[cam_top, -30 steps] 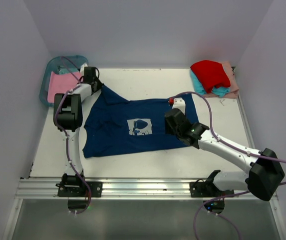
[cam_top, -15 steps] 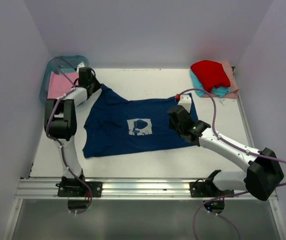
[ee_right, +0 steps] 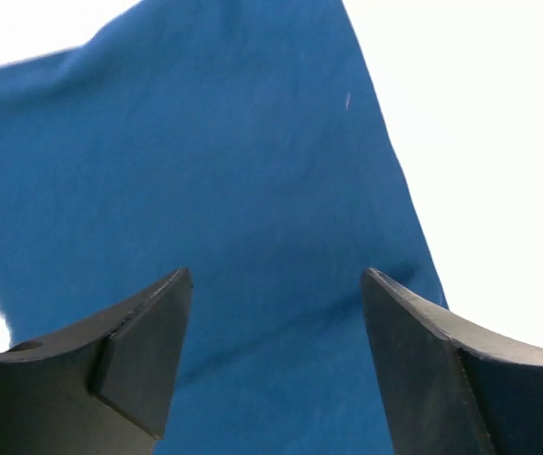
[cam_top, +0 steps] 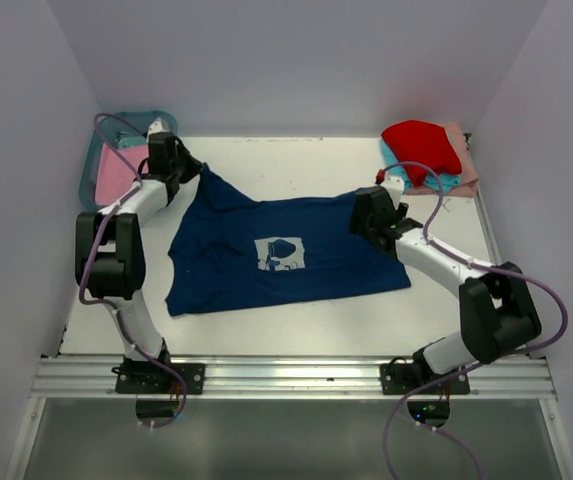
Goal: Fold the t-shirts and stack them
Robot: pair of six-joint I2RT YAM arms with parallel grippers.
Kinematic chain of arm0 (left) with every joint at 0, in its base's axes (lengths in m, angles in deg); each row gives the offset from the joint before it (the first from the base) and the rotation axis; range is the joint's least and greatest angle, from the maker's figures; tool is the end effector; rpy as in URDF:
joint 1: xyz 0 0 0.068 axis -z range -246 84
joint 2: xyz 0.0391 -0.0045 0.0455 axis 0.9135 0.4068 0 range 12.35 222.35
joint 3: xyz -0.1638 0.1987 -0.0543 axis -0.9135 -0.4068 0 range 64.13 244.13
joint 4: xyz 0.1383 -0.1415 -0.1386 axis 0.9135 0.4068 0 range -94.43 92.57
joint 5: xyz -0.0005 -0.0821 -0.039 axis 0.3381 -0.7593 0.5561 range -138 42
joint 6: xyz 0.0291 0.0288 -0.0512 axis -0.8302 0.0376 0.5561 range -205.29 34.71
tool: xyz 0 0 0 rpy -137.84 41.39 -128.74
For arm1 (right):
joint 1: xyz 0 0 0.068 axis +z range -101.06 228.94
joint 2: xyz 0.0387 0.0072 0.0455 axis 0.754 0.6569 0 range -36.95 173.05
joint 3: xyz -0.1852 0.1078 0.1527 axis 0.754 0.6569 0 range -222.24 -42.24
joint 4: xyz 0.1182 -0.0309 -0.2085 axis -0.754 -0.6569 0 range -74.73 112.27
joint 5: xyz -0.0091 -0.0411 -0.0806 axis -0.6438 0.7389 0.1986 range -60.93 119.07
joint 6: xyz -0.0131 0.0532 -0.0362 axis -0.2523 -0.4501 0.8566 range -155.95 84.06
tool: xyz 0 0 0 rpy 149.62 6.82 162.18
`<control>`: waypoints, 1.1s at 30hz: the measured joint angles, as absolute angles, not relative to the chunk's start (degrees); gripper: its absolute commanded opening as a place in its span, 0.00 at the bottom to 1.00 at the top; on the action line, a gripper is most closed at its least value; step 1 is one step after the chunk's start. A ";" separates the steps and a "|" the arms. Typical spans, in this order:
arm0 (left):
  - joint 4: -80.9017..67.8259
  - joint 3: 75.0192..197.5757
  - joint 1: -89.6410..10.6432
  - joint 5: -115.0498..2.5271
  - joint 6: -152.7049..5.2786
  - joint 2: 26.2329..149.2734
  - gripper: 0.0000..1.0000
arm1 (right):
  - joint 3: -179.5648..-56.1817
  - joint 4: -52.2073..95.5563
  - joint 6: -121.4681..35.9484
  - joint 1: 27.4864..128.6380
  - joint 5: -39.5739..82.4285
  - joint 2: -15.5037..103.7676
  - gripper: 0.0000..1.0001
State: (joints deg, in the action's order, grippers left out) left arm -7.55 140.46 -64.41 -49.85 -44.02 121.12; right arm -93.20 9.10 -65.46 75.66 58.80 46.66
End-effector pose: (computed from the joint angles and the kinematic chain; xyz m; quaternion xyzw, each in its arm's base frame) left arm 0.4320 -0.0136 0.2232 -0.2852 0.8145 -0.1975 0.4650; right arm 0.2753 0.1100 0.2105 0.1182 0.8930 -0.0383 0.4326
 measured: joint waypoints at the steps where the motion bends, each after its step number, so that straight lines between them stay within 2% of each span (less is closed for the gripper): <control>1: -7.51 140.09 -64.41 -50.39 -43.75 120.79 0.00 | -94.14 9.43 -65.14 74.52 58.13 47.63 0.78; 3: -7.22 139.28 -64.41 -51.81 -42.81 119.94 0.00 | -97.35 10.04 -64.37 71.96 56.60 50.71 0.77; 8: -6.83 137.36 -64.37 -55.07 -41.39 116.46 0.00 | -104.26 12.90 -62.53 69.01 50.43 56.92 0.65; 12: -6.59 135.46 -64.37 -57.15 -40.80 111.98 0.00 | -104.43 16.93 -61.70 68.92 38.22 58.60 0.57; 16: -6.85 134.43 -64.35 -59.57 -39.86 107.33 0.00 | -104.50 20.82 -61.20 69.60 24.45 61.22 0.57; 19: -7.02 134.06 -64.30 -60.60 -39.62 105.01 0.00 | -106.31 20.60 -59.45 72.38 17.71 62.88 0.59; 23: -7.07 133.95 -64.30 -61.96 -39.12 104.29 0.00 | -114.71 18.57 -56.17 79.85 13.23 66.31 0.59; 28: -6.96 132.97 -64.24 -63.25 -38.31 104.27 0.00 | -124.69 16.55 -53.51 86.96 11.44 71.52 0.56; 33: -6.89 132.42 -63.98 -64.01 -37.90 104.27 0.00 | -129.57 14.89 -51.91 91.85 13.25 76.67 0.54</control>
